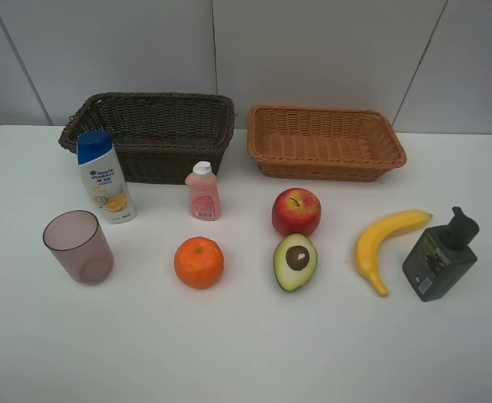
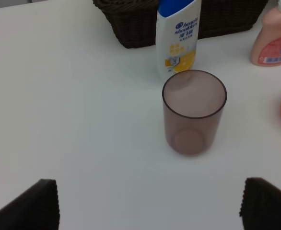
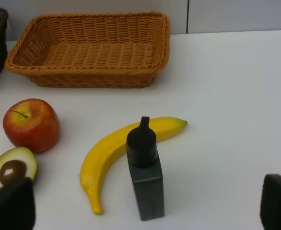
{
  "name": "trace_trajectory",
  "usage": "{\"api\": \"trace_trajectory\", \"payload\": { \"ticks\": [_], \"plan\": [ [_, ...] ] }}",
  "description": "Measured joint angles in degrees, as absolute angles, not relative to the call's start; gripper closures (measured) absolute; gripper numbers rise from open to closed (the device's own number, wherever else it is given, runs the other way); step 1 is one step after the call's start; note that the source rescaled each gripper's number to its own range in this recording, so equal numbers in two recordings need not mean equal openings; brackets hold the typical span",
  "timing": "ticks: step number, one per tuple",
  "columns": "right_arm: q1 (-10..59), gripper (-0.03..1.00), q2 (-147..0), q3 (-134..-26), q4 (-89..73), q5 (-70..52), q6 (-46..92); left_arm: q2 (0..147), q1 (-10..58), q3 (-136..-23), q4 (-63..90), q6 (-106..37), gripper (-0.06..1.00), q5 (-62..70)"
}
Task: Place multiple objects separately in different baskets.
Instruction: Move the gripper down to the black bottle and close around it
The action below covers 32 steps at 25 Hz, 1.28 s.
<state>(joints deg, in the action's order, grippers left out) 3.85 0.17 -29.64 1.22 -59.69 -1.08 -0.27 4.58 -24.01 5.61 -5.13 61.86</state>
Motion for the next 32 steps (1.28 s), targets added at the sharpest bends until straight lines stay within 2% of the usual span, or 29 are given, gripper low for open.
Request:
{"api": "trace_trajectory", "payload": {
  "ticks": [32],
  "plan": [
    [3.8,-0.03,0.2,-29.6,1.2,-59.7,-1.1,-0.3,4.6,-24.0,5.6,-5.1,-0.05,61.9]
  ]
}}
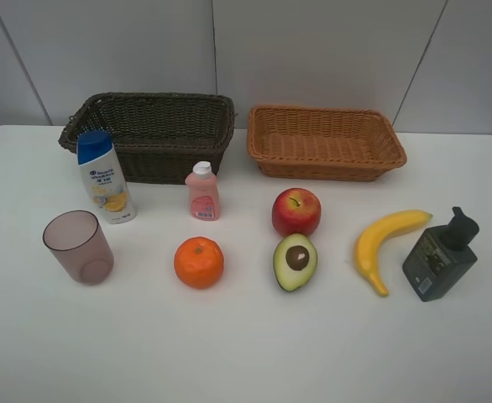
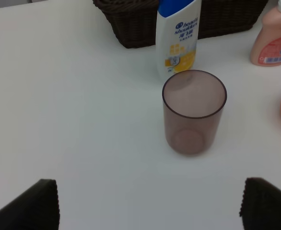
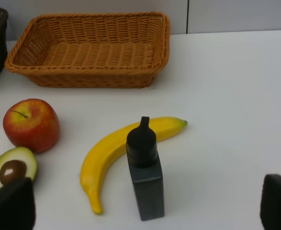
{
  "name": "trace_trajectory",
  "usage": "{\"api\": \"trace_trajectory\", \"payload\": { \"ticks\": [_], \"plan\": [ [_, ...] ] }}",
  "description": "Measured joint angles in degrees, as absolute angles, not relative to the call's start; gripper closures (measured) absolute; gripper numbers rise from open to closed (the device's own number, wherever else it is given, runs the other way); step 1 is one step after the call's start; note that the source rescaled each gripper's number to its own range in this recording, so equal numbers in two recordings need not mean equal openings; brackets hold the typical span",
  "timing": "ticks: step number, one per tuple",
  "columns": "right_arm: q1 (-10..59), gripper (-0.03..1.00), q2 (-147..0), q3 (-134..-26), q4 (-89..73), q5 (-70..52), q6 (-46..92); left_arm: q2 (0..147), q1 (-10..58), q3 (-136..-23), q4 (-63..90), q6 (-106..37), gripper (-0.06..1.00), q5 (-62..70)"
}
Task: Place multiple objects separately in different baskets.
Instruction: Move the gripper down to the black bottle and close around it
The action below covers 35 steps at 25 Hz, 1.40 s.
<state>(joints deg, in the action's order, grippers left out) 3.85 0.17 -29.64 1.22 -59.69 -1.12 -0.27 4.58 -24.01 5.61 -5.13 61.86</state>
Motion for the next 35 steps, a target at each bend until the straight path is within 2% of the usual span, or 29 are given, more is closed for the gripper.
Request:
{"api": "trace_trajectory", "payload": {
  "ticks": [35],
  "plan": [
    [3.8,-0.03,0.2,-31.2,1.2,-58.2,-1.1,-0.3,4.6,-24.0,5.6,-5.1,-0.05,61.9]
  ]
}}
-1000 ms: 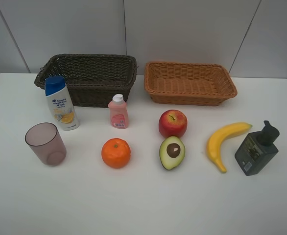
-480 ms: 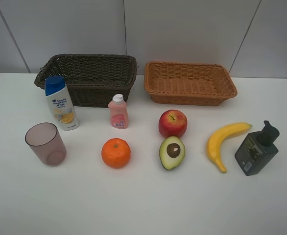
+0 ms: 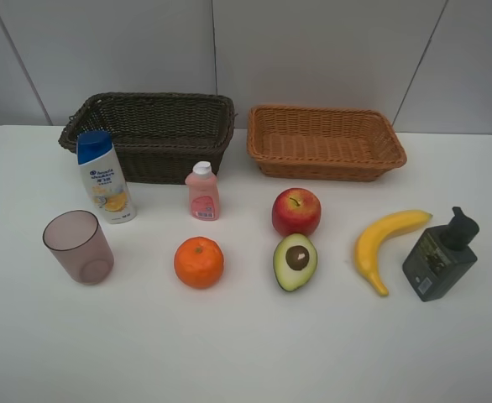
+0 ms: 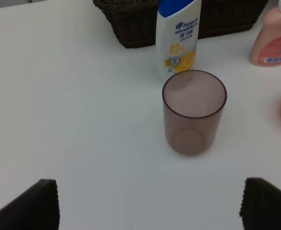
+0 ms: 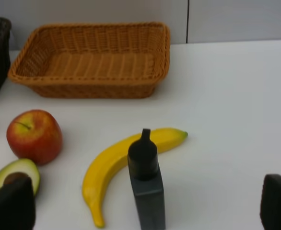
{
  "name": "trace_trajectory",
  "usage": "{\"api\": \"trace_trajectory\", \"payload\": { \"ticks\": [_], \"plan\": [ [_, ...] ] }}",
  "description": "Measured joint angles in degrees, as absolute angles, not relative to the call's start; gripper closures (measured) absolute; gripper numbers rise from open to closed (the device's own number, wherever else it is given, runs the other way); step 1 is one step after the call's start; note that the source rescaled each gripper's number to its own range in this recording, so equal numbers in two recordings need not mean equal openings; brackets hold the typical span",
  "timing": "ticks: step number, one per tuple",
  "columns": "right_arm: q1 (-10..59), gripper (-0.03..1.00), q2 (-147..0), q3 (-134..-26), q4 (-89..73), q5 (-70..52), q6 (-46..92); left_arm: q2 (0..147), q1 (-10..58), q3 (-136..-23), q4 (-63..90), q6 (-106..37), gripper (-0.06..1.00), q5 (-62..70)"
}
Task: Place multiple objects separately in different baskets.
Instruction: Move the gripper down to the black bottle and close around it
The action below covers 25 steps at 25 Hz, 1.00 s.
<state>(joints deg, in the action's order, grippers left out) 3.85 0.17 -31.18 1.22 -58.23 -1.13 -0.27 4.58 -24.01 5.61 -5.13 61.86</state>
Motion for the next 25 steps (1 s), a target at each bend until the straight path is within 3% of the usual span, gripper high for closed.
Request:
{"api": "trace_trajectory", "payload": {
  "ticks": [25],
  "plan": [
    [3.8,-0.03,-45.4,-42.9,0.0,-57.1,-0.6,-0.3,4.6,-24.0,5.6,-5.1,-0.05,61.9]
  ]
}}
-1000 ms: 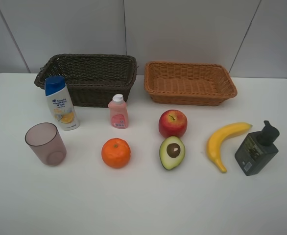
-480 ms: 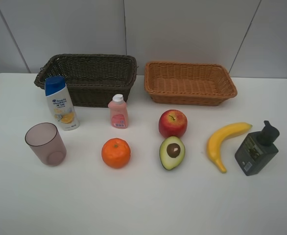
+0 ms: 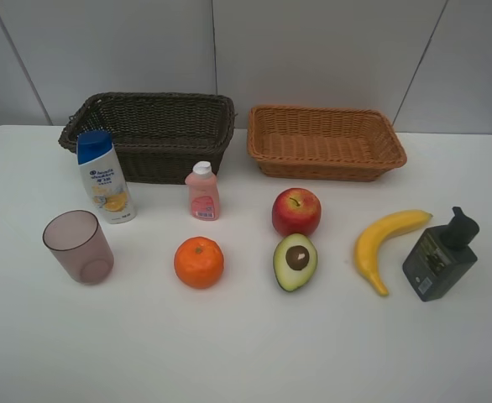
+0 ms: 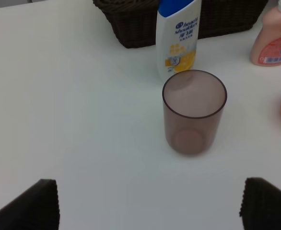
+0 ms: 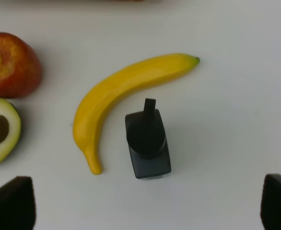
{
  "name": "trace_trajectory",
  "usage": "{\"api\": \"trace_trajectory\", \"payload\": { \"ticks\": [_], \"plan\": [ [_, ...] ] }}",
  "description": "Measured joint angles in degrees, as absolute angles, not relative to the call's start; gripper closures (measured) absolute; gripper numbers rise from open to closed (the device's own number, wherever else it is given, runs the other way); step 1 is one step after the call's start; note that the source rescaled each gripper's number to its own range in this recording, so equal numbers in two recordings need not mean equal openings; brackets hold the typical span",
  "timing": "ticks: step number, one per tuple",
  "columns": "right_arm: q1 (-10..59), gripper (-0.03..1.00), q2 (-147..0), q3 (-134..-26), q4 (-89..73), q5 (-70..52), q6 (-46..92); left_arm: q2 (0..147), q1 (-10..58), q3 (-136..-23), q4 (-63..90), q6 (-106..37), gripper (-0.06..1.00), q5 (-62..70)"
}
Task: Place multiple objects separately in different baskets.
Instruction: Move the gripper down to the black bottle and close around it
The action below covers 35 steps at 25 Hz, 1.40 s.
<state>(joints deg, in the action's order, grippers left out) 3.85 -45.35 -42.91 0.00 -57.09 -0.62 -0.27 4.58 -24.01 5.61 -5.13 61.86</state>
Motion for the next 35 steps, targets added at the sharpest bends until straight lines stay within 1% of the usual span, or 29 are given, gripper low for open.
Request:
{"api": "trace_trajectory", "payload": {
  "ticks": [6,19,35],
  "plan": [
    [3.8,-0.03,-53.1,-42.9,0.0,-54.4,0.5,-0.3,4.6,-24.0,5.6,-5.1,-0.05,61.9],
    [3.8,-0.03,-65.1,-42.9,0.0,-49.7,13.7,-0.3,4.6,-24.0,5.6,-5.1,-0.05,61.9],
    [3.8,-0.03,-78.6,-42.9,-0.8,-44.6,14.6,-0.3,4.6,-24.0,5.6,-5.1,-0.05,61.9]
  ]
}}
